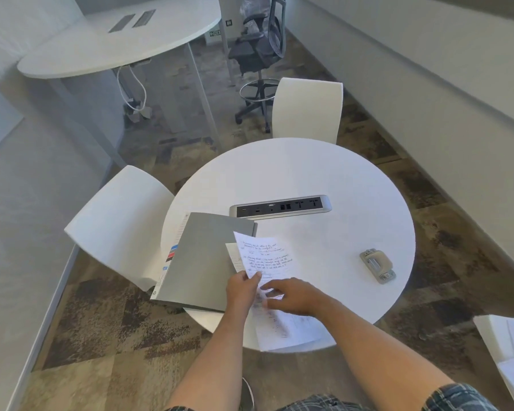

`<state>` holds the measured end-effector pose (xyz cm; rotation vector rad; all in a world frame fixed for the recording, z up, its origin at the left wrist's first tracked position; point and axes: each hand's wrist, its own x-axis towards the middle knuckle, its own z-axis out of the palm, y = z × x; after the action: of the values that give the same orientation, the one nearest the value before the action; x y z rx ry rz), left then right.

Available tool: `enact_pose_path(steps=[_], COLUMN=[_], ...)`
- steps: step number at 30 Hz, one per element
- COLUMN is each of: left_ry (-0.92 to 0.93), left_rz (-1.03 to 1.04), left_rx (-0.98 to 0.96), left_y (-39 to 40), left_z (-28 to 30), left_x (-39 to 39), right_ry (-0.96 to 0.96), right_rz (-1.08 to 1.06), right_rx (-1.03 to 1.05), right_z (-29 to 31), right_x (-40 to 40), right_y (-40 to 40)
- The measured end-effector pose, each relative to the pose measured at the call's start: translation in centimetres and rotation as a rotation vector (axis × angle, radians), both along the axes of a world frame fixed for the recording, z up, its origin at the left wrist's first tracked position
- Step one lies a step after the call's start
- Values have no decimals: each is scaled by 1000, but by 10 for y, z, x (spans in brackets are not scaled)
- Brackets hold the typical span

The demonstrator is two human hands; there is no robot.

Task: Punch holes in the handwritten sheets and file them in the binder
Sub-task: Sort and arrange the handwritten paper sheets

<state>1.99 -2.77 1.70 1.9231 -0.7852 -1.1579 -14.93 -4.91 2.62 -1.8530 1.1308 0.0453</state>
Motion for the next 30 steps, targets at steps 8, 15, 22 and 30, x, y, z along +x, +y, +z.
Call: enact_pose_path(steps=[8,15,22,30], left_ry=[291,447,572,480], left_rz=[-30,-122,-146,-285], left_rx=[-11,-174,-197,-237], left_y=[-8,-23,-26,-33], left_z=[16,29,40,63], left_x=[21,35,24,15], right_ry=[-317,-657,-933,-854], right_rz=[-863,-831,-828,-652], right_rx=[-100,408,451,200], right_z=[-9,-4,29,58], right_x=[-61,-77,-67,-65], right_y=[-21,-38,-47,-66])
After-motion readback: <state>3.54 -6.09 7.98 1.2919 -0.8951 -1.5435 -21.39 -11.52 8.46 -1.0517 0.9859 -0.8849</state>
